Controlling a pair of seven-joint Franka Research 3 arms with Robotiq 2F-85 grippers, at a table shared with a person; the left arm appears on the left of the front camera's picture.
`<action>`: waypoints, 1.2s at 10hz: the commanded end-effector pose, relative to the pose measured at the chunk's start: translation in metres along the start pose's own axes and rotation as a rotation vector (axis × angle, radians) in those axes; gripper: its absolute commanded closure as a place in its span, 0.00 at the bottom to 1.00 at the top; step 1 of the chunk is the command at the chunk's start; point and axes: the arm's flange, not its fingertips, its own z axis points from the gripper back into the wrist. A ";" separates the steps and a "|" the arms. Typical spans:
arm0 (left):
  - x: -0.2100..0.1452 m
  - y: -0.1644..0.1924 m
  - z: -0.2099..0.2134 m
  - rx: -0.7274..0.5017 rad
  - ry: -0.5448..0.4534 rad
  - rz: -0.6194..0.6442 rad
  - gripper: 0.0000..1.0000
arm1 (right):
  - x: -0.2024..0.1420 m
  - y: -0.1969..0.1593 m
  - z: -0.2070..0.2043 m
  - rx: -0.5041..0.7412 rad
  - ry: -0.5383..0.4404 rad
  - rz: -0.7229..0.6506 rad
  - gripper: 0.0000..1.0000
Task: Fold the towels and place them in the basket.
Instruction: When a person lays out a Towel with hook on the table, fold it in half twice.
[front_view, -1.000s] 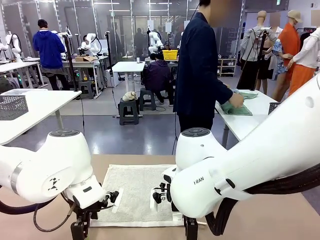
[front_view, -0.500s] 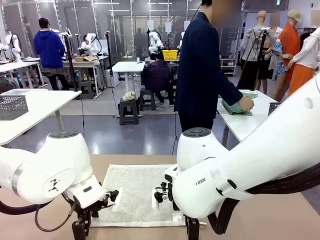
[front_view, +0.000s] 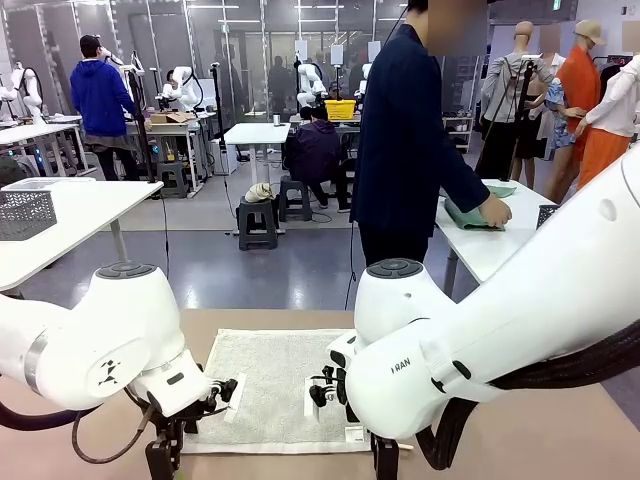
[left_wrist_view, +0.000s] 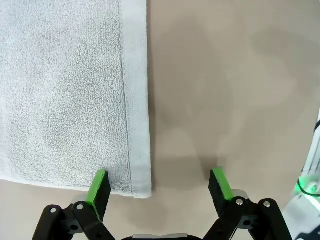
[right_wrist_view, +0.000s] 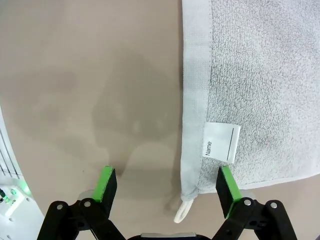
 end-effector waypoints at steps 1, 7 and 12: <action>-0.008 -0.006 -0.010 0.013 -0.019 -0.016 0.00 | -0.003 -0.002 -0.006 -0.014 -0.005 0.015 0.00; -0.009 -0.006 -0.009 0.040 -0.011 -0.005 0.20 | -0.003 -0.003 -0.008 -0.027 0.007 0.008 0.20; -0.008 -0.004 -0.008 0.063 0.016 -0.006 0.39 | -0.006 -0.004 -0.007 -0.061 0.004 -0.016 0.40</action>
